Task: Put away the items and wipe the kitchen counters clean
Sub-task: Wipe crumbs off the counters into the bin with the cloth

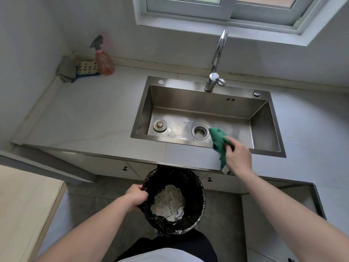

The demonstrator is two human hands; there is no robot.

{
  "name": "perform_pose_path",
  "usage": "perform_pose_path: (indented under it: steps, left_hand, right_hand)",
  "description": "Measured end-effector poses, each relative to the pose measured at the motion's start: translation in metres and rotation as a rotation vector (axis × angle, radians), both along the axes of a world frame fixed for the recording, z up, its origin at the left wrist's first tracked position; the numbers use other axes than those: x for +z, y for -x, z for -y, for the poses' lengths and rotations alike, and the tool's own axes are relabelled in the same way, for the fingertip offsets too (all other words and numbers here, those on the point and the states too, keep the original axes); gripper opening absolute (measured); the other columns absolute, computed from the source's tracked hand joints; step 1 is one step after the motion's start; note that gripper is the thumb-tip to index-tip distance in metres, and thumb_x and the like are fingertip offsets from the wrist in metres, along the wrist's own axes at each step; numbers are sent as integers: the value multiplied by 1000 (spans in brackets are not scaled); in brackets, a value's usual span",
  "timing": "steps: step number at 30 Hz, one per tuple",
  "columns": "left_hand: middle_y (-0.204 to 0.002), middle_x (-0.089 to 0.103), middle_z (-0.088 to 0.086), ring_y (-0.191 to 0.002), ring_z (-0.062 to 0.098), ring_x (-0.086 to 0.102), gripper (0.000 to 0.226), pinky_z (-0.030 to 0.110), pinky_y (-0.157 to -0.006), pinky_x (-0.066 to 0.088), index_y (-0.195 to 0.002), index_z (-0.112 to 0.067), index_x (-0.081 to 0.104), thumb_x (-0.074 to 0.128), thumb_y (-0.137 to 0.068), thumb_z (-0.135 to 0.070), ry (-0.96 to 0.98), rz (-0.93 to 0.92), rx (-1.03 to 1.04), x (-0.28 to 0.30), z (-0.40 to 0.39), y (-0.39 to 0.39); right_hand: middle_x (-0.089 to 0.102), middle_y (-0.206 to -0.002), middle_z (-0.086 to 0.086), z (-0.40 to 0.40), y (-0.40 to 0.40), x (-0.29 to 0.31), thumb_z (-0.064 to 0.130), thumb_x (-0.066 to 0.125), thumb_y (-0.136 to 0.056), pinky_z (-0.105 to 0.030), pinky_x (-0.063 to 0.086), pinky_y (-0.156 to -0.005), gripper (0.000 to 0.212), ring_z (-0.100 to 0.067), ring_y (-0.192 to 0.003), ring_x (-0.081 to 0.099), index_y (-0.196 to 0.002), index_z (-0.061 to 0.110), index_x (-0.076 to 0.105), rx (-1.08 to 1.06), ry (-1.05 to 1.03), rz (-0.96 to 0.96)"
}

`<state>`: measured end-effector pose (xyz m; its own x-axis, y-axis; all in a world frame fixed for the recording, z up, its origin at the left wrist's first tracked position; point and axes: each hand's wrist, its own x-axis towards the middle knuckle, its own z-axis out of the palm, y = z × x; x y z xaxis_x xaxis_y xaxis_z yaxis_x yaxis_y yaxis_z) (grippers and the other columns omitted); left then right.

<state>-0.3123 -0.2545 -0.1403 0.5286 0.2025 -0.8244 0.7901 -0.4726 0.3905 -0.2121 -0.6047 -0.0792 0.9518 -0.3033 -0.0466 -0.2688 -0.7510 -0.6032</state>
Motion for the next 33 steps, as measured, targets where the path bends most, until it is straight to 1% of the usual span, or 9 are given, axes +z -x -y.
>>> perform_pose_path:
  steps: [2, 6, 9, 16, 18, 20, 24, 29, 33]
  left_hand:
    - [-62, 65, 0, -61, 20, 62, 23, 21, -54, 49, -64, -19, 70, 58, -75, -3, 2, -12, 5, -2, 0, 0]
    - [-64, 68, 3, -63, 24, 65, 20, 28, -59, 55, -64, -18, 71, 58, -70, -4, -6, -11, 13, -6, -3, 0]
    - [-69, 70, 8, -62, 27, 68, 24, 29, -49, 55, -70, -17, 74, 56, -72, 0, 15, -15, 36, -4, -2, 2]
    - [-69, 68, 9, -60, 25, 66, 25, 26, -46, 52, -70, -16, 71, 54, -75, 2, 20, -16, 76, 3, -7, 9]
    - [-70, 68, 9, -59, 24, 66, 25, 25, -43, 50, -72, -15, 72, 54, -78, 2, 18, -7, 80, 7, -7, 9]
    - [-69, 68, 7, -57, 21, 64, 24, 23, -41, 49, -73, -15, 72, 54, -79, 1, 15, -6, 63, 11, -8, 8]
    - [-68, 68, 7, -56, 22, 66, 25, 25, -43, 51, -75, -16, 73, 55, -78, 1, 19, -10, 48, 14, -7, 6]
    - [-70, 70, 10, -60, 27, 69, 27, 35, -52, 61, -75, -14, 75, 53, -73, 2, 35, -3, 50, 12, -4, 6]
    - [-69, 70, 7, -58, 23, 67, 26, 27, -46, 54, -71, -16, 73, 54, -75, 1, 21, -1, 22, 12, 0, 5]
  right_hand:
    - [70, -127, 1, 12, -12, -14, 23, 55, -99, -35, 48, -92, 33, -30, -114, 63, -127, 34, 68, -6, 67, -88]
    - [43, -159, -4, 5, -12, -56, 29, 58, -100, -44, 35, -117, 39, -37, -144, 38, -139, 29, 61, 99, 182, -365]
    - [39, -161, -1, -29, 1, -66, 32, 60, -98, -46, 32, -118, 44, -40, -147, 32, -141, 31, 57, 152, 247, -350]
    - [54, -149, 7, -123, 52, -60, 26, 55, -100, -41, 40, -113, 31, -30, -142, 45, -128, 36, 65, 427, 202, -301]
    - [65, -135, 10, -135, 61, -47, 28, 52, -101, -39, 49, -98, 29, -27, -126, 59, -124, 38, 66, 515, 167, -299]
    - [69, -127, 11, -135, 68, -31, 32, 49, -102, -37, 50, -93, 31, -25, -115, 64, -127, 41, 64, 552, 96, -313]
    - [69, -127, 13, -103, 66, -7, 31, 54, -98, -33, 49, -96, 33, -20, -115, 64, -127, 43, 65, 411, -34, -233]
    - [70, -128, 2, -34, 27, 4, 25, 59, -96, -38, 50, -94, 39, -29, -114, 64, -131, 41, 64, 129, 33, -91]
    - [62, -140, -5, 5, 5, -20, 26, 51, -101, -40, 46, -101, 45, -36, -125, 56, -145, 36, 53, -14, 126, -265]
